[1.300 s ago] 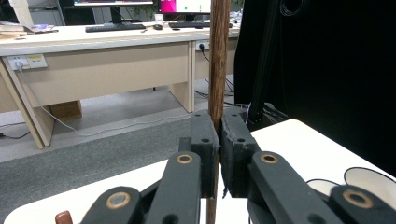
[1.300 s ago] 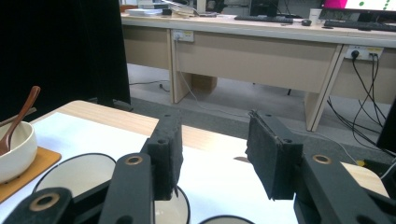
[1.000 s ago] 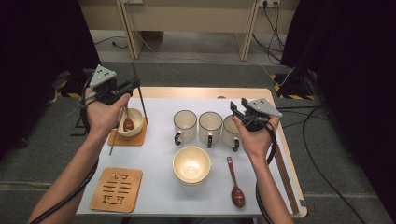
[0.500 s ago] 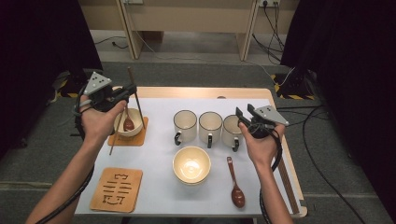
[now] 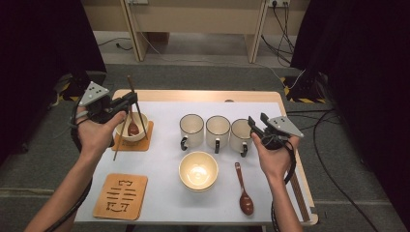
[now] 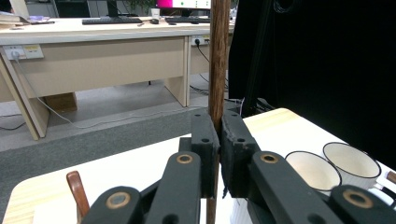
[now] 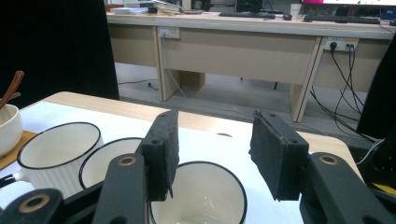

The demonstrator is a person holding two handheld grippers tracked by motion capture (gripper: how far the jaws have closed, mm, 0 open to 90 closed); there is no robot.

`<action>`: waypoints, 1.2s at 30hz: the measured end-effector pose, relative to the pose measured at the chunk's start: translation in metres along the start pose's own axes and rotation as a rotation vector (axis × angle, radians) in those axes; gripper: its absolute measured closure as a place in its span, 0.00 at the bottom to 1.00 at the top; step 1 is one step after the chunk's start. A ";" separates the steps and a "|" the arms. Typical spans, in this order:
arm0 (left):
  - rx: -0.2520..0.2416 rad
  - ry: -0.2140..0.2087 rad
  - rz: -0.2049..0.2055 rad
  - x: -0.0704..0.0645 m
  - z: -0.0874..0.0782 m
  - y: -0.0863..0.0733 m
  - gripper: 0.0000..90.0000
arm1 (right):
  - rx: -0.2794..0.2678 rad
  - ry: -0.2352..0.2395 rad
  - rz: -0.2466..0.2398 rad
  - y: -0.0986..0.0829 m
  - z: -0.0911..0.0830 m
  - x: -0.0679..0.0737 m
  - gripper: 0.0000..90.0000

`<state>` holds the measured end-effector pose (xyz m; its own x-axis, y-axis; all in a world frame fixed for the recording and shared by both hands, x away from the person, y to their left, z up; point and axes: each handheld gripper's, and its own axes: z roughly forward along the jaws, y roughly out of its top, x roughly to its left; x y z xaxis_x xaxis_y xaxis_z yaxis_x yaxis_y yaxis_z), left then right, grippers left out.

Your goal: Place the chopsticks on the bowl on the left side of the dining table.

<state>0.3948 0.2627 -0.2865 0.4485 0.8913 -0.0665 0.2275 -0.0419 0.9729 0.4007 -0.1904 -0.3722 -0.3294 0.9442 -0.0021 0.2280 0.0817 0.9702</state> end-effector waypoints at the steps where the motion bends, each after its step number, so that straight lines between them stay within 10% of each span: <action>1: -0.002 0.000 0.001 0.000 -0.001 -0.001 0.93 | -0.003 0.000 -0.001 -0.001 -0.001 0.000 0.58; 36: 0.022 0.021 -0.017 0.011 -0.035 -0.031 0.93 | 0.023 -0.029 0.008 -0.030 -0.009 -0.007 0.56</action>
<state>0.3622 0.2900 -0.3101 0.4261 0.9013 -0.0780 0.2538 -0.0364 0.9666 0.3877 -0.2029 -0.3991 -0.3015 0.9535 -0.0020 0.2513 0.0815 0.9645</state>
